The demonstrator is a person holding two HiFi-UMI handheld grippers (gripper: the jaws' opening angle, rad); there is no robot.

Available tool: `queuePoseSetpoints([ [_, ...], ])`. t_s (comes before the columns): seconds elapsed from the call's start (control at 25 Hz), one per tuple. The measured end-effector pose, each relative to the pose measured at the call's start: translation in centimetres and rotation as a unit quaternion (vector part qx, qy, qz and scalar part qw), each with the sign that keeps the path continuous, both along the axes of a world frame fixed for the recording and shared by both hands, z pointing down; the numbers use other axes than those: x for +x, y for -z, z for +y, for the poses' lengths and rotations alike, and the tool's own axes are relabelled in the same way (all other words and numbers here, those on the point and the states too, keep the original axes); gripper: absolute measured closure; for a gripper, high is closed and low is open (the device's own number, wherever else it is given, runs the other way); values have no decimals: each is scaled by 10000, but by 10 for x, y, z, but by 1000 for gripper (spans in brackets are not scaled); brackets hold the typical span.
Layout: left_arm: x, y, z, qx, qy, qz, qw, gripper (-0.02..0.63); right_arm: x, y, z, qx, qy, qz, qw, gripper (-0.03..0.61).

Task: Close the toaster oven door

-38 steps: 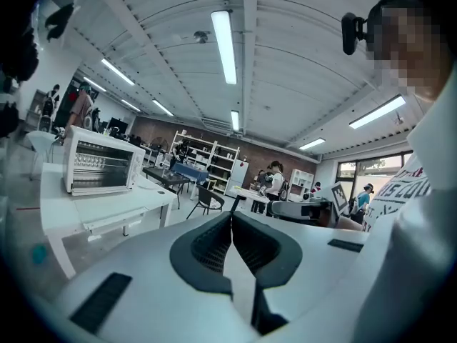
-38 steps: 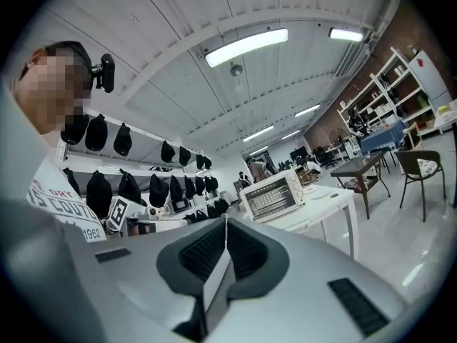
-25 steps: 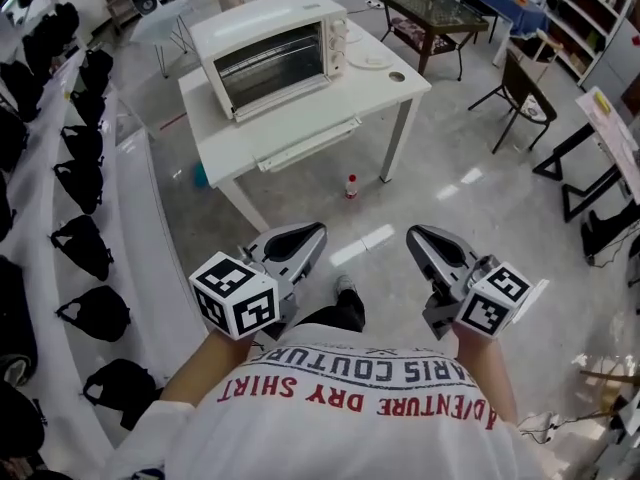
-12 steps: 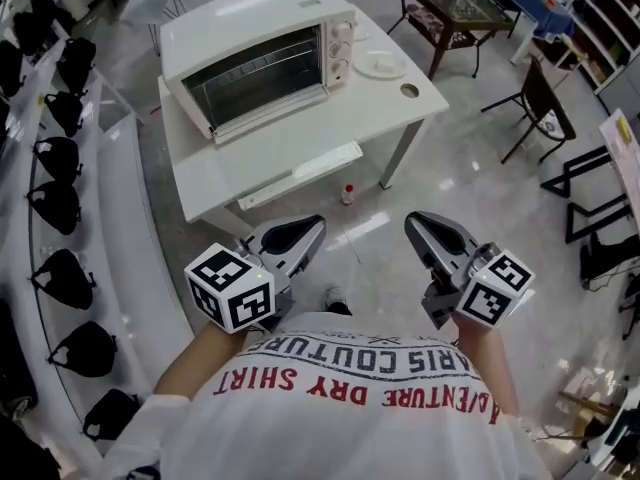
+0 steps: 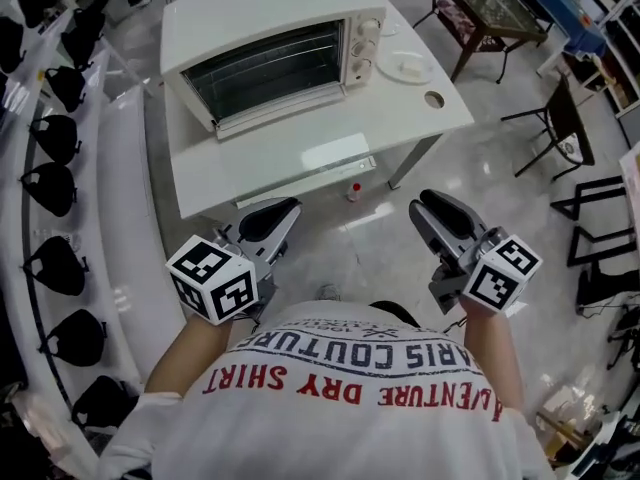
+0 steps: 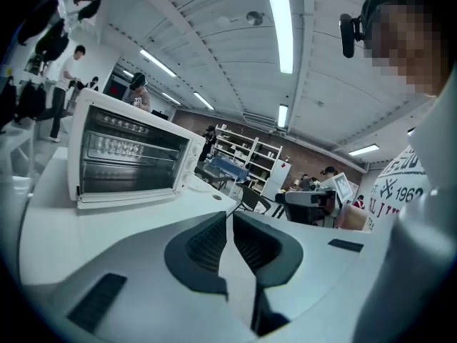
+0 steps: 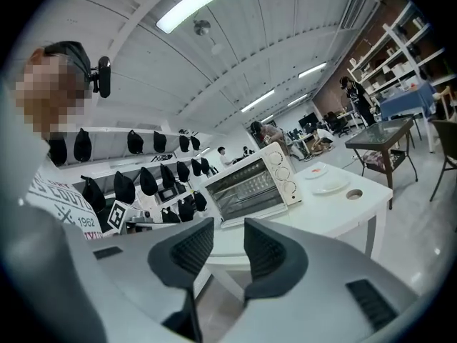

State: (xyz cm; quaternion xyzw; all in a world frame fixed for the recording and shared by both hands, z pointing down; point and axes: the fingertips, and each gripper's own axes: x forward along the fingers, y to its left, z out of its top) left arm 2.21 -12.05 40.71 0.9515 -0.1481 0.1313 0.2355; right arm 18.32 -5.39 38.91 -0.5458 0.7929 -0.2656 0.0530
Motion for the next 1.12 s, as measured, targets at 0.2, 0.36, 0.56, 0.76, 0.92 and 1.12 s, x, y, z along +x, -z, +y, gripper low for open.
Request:
queuePoseSetpoints([
  [0.2,-29,-13,-15,-1,617,-103,9980,580,-3,-15,-20,-140,351,107,9992,404],
  [0.36,-53,-24,-21,6,1088,-281,9937,506,-7,-33,-38,-304,741,134,9967,353],
  [0.56,-75,-38,-29,-88,1586,-534,9858,410,3,-58,-61,-562,1046,317,9924,327],
  [0.76,-89,-63,-36,-134,1834,-982,9780,349,17,-84,-82,-822,1215,421,9883,310],
  [0.92,-98,-89,-44,-244,2029,-1253,9708,330,24,-110,-92,-1016,1373,665,9831,305],
  [1.12,-106,-125,-51,-428,2224,-1566,9614,324,28,-141,-99,-1185,1567,620,9786,305],
])
